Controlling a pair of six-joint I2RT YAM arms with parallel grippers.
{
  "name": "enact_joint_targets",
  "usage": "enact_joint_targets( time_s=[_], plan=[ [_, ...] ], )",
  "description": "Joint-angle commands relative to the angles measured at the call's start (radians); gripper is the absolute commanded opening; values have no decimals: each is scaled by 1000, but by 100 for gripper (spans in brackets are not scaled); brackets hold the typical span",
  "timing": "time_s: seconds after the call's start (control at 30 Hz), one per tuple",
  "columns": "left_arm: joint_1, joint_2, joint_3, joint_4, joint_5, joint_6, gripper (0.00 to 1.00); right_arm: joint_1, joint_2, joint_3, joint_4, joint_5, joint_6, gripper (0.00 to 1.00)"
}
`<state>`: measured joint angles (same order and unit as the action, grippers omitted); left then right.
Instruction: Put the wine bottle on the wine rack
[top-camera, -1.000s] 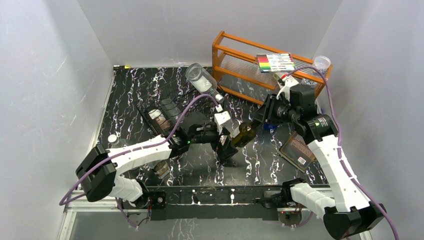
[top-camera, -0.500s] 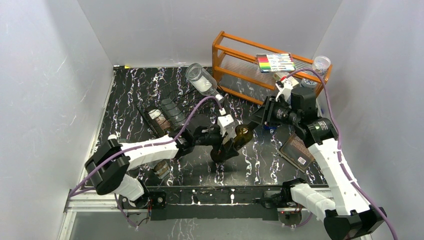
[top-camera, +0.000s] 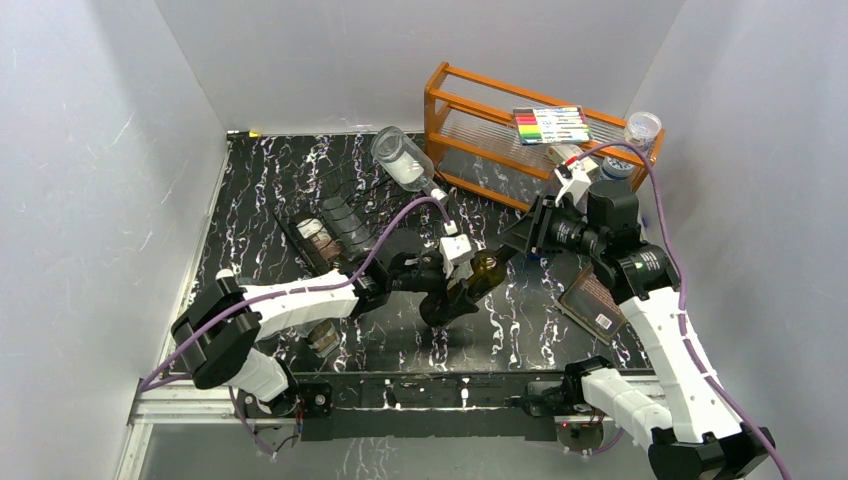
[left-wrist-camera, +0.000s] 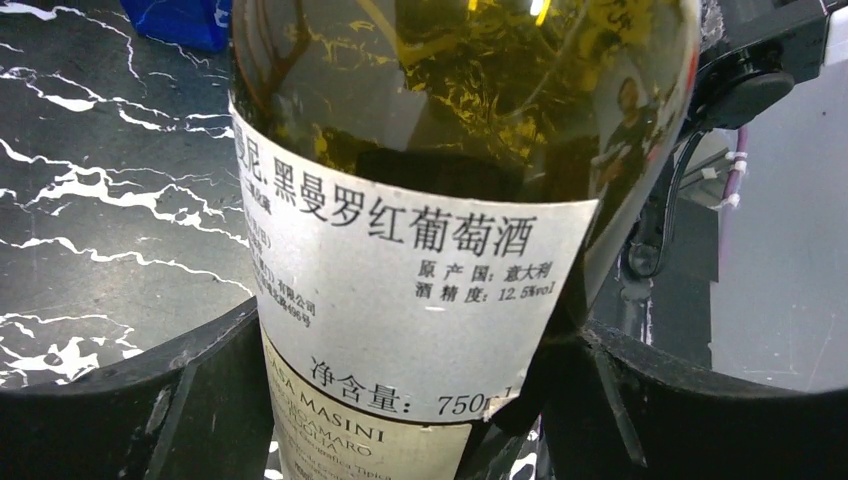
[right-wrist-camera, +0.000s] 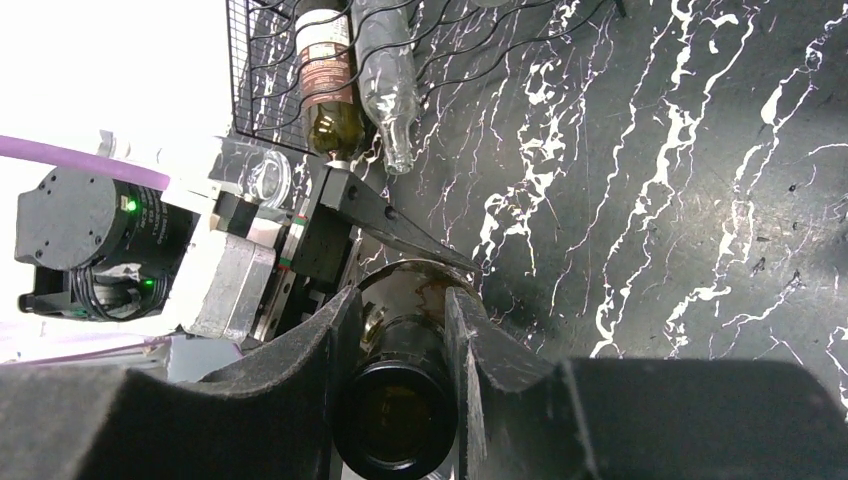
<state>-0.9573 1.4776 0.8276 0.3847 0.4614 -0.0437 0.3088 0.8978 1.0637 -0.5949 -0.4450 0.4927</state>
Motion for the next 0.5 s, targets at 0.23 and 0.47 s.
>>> enact_joint_targets(
  time_s=[0.23,0.47],
  plan=[
    [5,-102,68,-84,56,396,7,4,-54,9,30,-16,-31,82],
    [4,-105,119,-182,-71,643,6,4,-47,21,34,-18,-77,86]
  ],
)
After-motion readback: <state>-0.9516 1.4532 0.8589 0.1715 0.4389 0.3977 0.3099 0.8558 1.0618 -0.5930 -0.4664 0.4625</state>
